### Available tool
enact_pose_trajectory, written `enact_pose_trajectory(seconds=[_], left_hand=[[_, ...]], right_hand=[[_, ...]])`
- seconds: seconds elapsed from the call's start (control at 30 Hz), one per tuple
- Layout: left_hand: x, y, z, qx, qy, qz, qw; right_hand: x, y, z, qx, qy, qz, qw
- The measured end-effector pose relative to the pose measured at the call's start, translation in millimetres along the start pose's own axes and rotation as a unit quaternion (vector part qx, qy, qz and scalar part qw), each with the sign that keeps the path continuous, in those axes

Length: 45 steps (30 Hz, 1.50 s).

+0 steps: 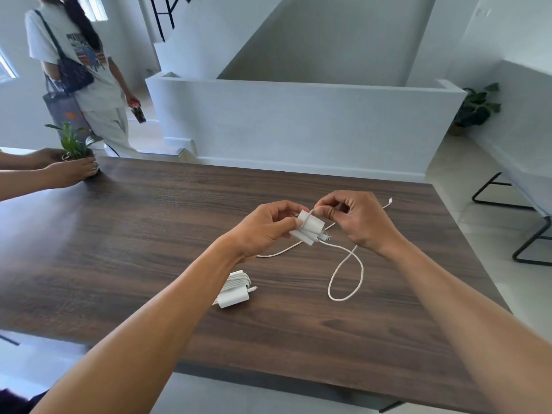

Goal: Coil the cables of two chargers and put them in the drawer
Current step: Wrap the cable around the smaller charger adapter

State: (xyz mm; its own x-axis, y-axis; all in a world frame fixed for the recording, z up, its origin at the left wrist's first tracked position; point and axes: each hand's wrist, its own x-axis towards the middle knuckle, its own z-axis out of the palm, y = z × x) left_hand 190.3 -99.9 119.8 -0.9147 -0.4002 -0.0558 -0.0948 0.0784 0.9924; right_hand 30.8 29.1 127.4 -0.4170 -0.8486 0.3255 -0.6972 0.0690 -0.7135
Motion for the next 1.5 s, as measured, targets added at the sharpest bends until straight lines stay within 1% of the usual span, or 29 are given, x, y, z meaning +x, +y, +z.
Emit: enact_pose_trajectory(seconds=[0.1,0.2,0.3,0.37,0.43,0.5,0.57,0.73,0.83,0.93,1.07,1.17,1.23,1.3,1.37,1.43,1.5], left_hand=[[-1.2,1.2,-0.5,-0.090,-0.008,0.010,0.996],[0.0,8.6,0.1,-0.180,0.004,0.018,0.984],[3.7,16.4,0.1,-0.219,0.036,0.021,0.975],[6.5,18.4,1.8,-0.221,0.067,0.015,0.973],[8.7,17.1,2.8,-0.194,0.117,0.005,0.974],[11.5,12.6,0.3,-0.126,0.183,-0.002,0.975],[13.8,5.2,-2.0,-0.057,0.220,-0.005,0.974],[11.4,-12.2,-1.6,0.062,0.246,0.024,0.967],[10.3,-17.6,-6.3,0.099,0.262,0.047,0.959],[8.5,-18.5,-8.7,0.130,0.269,0.048,0.953],[5.6,-17.5,-5.5,0.159,0.255,0.071,0.951],[-0.2,-20.4,-4.3,0.187,0.211,0.081,0.956],[-5.0,-23.0,-6.7,0.160,0.170,0.070,0.970],[-10.3,-22.0,-10.0,0.099,0.131,0.067,0.984],[-14.0,-17.0,-12.9,0.066,0.099,0.073,0.990],[-16.3,-10.2,-12.4,0.059,0.062,0.077,0.993],[-21.0,-4.5,-13.5,0.036,0.050,0.077,0.995]], right_hand=[[-1.9,2.1,6.3,0.025,-0.003,0.006,1.000],[-3.7,4.8,14.6,0.062,0.019,0.027,0.998],[-12.3,5.6,31.3,0.065,0.042,0.060,0.995],[-19.0,4.4,45.2,0.041,0.056,0.040,0.997],[-21.7,0.7,54.6,-0.019,0.067,0.015,0.997],[-22.5,-6.3,59.9,-0.086,0.052,-0.004,0.995],[-24.8,-12.2,63.2,-0.136,0.039,-0.018,0.990],[-20.9,-21.5,58.2,-0.238,-0.026,0.005,0.971],[-20.1,-28.0,49.5,-0.259,-0.039,-0.017,0.965],[-15.4,-34.8,38.7,-0.278,-0.057,-0.026,0.958],[-6.5,-43.4,27.3,-0.324,-0.068,-0.057,0.942],[1.6,-51.2,14.2,-0.320,-0.060,-0.073,0.943],[9.1,-52.7,3.0,-0.308,-0.054,-0.073,0.947],[15.0,-49.5,-3.8,-0.292,-0.065,-0.060,0.952],[18.8,-43.4,-5.9,-0.264,-0.073,-0.043,0.961],[21.0,-33.5,-6.7,-0.225,-0.070,-0.022,0.972],[20.9,-24.2,-1.3,-0.162,-0.079,-0.010,0.984]])
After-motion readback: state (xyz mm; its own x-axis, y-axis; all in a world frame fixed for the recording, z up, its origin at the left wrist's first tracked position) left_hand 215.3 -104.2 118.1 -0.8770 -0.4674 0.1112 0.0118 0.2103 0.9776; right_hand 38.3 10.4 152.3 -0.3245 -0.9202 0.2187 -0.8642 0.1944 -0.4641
